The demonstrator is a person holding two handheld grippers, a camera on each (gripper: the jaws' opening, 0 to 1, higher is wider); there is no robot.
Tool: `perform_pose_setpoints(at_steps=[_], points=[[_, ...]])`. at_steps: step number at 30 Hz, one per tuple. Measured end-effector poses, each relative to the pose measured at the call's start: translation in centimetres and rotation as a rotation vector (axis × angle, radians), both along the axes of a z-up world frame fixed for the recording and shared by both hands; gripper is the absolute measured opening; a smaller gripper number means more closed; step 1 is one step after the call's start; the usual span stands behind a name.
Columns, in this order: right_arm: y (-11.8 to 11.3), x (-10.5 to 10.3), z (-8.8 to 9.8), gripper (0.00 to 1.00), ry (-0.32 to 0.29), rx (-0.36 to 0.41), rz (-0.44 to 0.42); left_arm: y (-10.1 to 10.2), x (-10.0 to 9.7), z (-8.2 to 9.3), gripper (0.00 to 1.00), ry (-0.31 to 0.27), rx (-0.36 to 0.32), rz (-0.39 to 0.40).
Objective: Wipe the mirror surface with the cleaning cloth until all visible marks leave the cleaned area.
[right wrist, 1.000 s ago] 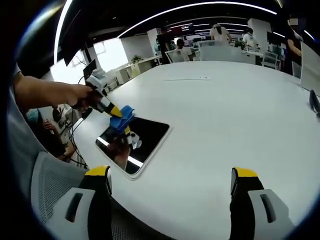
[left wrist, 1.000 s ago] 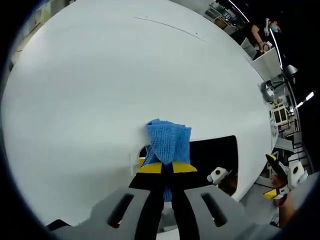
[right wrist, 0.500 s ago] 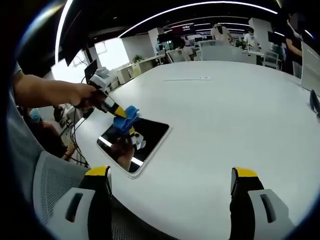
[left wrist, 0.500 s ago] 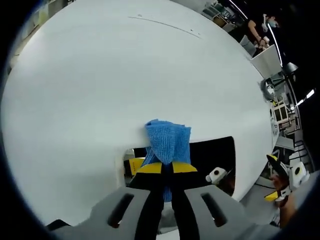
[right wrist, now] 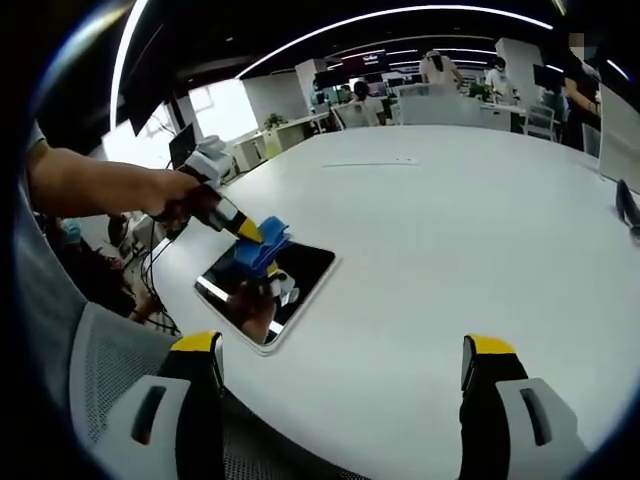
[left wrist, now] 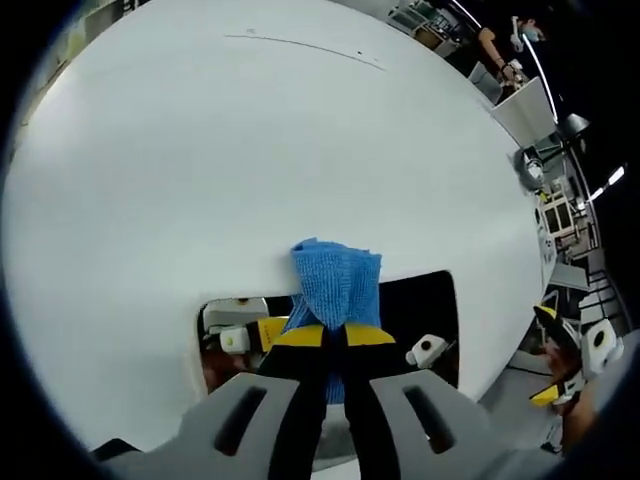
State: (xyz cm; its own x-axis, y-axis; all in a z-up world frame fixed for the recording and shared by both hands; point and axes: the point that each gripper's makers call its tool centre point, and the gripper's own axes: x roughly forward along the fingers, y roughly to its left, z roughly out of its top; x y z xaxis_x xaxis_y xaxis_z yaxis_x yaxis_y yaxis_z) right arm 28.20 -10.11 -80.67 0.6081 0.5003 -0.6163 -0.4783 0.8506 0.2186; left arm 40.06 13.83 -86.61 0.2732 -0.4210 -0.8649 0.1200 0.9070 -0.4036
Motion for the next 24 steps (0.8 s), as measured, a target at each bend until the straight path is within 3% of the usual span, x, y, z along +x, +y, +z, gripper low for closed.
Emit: perform_pose_setpoints(at_steps=[14, 24], points=[[0.6, 0.3, 0.5, 0.98, -0.011, 0.023, 0.028, -3.9, 0.2, 0.2, 0.03, -0.036, -0.019, -0.019], [0.2, 0.3, 0.5, 0.98, -0.012, 0.035, 0.022, -4.8, 0.3, 0.1, 0.03, -0.038, 0.02, 0.001]])
